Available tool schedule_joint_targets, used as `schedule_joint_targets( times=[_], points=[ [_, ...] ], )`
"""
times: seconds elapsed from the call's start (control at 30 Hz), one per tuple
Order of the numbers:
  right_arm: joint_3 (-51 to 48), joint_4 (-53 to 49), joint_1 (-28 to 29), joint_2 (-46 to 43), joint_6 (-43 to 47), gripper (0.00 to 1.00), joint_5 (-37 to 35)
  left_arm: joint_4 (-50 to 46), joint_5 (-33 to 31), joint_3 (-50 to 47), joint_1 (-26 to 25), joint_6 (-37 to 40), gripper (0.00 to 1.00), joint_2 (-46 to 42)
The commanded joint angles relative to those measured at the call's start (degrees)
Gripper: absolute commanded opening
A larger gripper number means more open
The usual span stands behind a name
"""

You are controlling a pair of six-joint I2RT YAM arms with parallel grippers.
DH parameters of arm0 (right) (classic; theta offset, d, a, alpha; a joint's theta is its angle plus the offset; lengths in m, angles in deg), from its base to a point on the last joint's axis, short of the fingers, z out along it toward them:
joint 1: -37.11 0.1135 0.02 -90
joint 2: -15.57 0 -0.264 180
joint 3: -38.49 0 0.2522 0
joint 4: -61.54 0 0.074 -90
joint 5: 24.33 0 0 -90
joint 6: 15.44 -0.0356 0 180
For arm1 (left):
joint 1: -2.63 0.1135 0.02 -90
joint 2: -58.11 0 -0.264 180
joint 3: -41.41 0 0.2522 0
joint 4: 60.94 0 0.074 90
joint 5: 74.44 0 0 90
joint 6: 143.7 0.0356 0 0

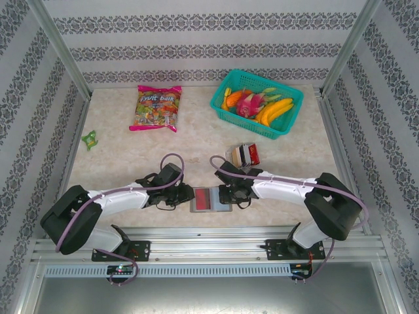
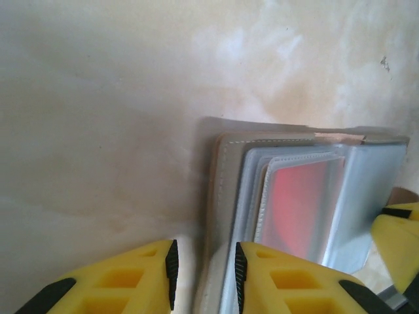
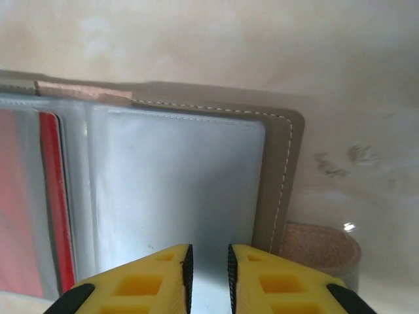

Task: Put the credit cards into the card holder

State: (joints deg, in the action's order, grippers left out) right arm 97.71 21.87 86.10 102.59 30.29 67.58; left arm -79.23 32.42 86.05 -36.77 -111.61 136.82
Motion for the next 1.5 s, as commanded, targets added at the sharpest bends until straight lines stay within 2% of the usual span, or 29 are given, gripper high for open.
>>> schedule_joint_targets(
  times=[0.0,0.1,0.2,0.43,0.67,0.87,1.17,1.47],
  points=[
    [3.37,-6.3,-0.04,-1.06,4.42,0.26,-5.25,-3.75,-2.51,1.06,-0.68,0.78,0.33,-2.84],
    [4.65,-5.23,-1.43,-6.06,6.74,0.28,-4.53,-6.32,-4.81,2.93,-0.68,2.06,0.34,-5.1],
    [3.94,-3.22,-6.16,-10.65,8.22,0.32,-2.52,-8.76,-6.75,6.47,-0.51,4.18,0.35,-5.43],
    [6.78,-5.82,-15.48,-14.37,16.99,0.43,-2.44,-8.75,-5.47,14.59,2.06,7.41,0.37,0.6],
    [13.0,-9.0,-16.73,-9.21,22.49,0.43,-4.91,-4.77,-0.35,23.72,3.63,7.37,0.4,11.32],
    [15.65,-9.07,-17.0,-5.57,23.73,0.43,-4.32,-4.37,0.16,29.56,4.04,6.89,0.47,17.17],
    [21.25,-11.81,-16.87,2.14,25.59,0.44,-3.98,1.09,2.47,28.16,6.41,2.99,0.5,18.75],
    [29.62,-17.32,-16.65,13.02,25.02,0.43,-13.93,2.29,3.79,27.6,7.32,2.51,0.5,19.19]
  ],
)
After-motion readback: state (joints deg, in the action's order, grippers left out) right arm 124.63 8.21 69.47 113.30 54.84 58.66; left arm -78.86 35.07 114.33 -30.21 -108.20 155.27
